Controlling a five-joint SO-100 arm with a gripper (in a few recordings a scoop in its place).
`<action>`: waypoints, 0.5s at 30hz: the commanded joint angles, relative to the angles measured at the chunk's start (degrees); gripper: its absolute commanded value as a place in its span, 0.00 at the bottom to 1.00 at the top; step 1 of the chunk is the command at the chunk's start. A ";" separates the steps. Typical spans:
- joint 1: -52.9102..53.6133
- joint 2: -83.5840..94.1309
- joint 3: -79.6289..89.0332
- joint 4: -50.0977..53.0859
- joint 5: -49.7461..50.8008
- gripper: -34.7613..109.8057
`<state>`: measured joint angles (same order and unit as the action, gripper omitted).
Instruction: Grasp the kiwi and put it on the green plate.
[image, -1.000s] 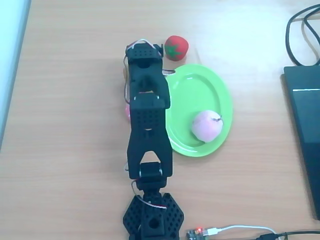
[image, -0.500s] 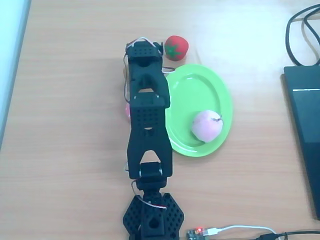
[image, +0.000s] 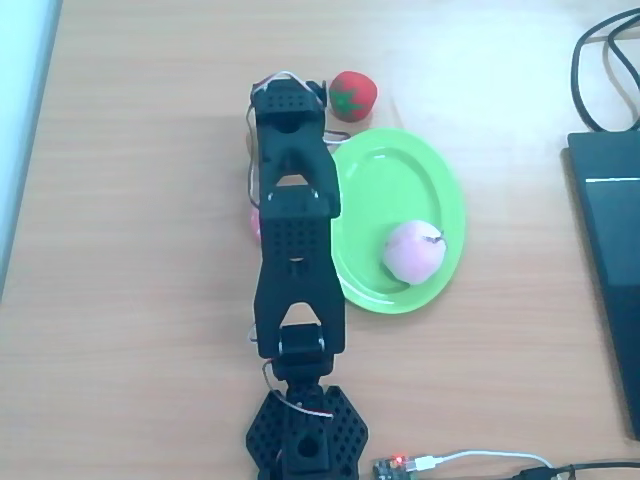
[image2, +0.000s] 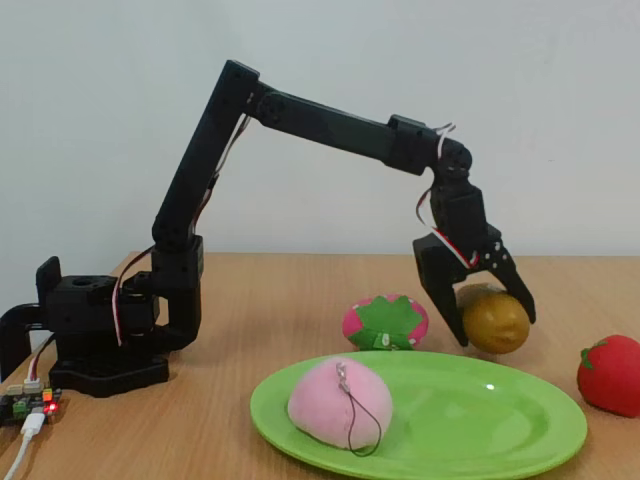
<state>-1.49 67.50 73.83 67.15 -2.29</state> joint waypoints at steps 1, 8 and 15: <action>-0.88 6.06 -1.58 1.58 -0.26 0.46; 0.62 13.01 -1.32 4.83 -0.35 0.45; 5.01 19.42 0.62 8.35 -0.44 0.46</action>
<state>0.70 82.18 74.18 74.36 -2.29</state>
